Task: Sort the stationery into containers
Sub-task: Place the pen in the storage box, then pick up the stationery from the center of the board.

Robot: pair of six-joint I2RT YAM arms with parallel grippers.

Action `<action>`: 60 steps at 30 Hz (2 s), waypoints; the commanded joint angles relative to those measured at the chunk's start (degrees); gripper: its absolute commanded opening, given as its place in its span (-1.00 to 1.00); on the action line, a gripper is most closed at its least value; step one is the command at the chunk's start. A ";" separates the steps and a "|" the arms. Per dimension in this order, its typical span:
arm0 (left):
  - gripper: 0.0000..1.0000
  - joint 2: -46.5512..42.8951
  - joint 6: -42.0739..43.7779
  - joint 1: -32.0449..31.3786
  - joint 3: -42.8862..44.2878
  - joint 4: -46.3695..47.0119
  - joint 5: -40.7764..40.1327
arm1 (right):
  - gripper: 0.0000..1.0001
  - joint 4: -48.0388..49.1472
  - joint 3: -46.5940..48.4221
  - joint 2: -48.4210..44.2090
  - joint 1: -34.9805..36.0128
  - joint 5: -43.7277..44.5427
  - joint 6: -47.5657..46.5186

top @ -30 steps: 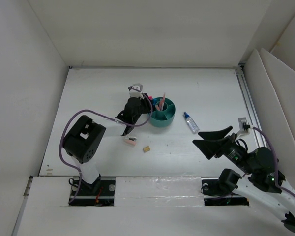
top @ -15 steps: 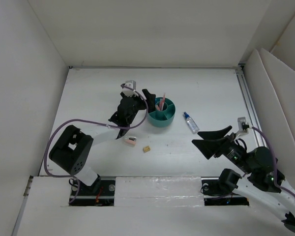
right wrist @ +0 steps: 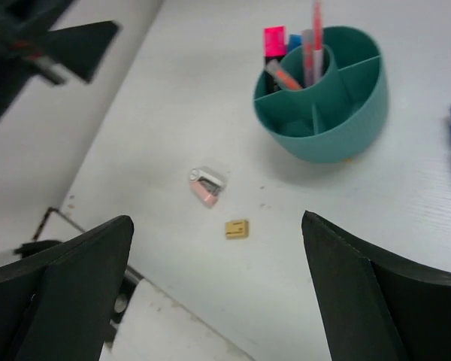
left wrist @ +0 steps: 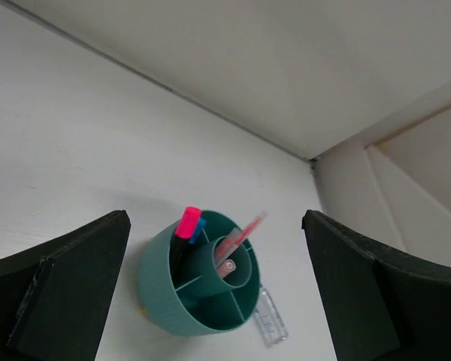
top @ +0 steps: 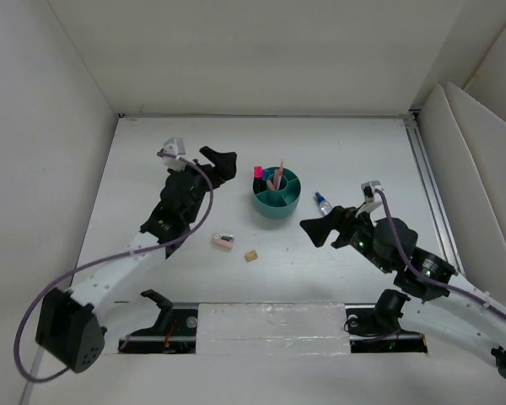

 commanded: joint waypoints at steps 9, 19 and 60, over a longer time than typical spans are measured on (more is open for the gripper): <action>1.00 -7.36 -2.79 1.29 15.65 -43.61 0.86 | 1.00 -7.17 15.29 19.89 -22.75 -10.55 -10.29; 1.00 -11.56 7.50 1.29 14.91 -53.47 -15.06 | 1.00 -1.56 12.31 25.10 -43.16 -23.46 -9.41; 1.00 -10.78 8.38 1.29 13.75 -52.66 -10.49 | 0.56 -12.27 26.37 68.52 -32.80 -7.48 -22.69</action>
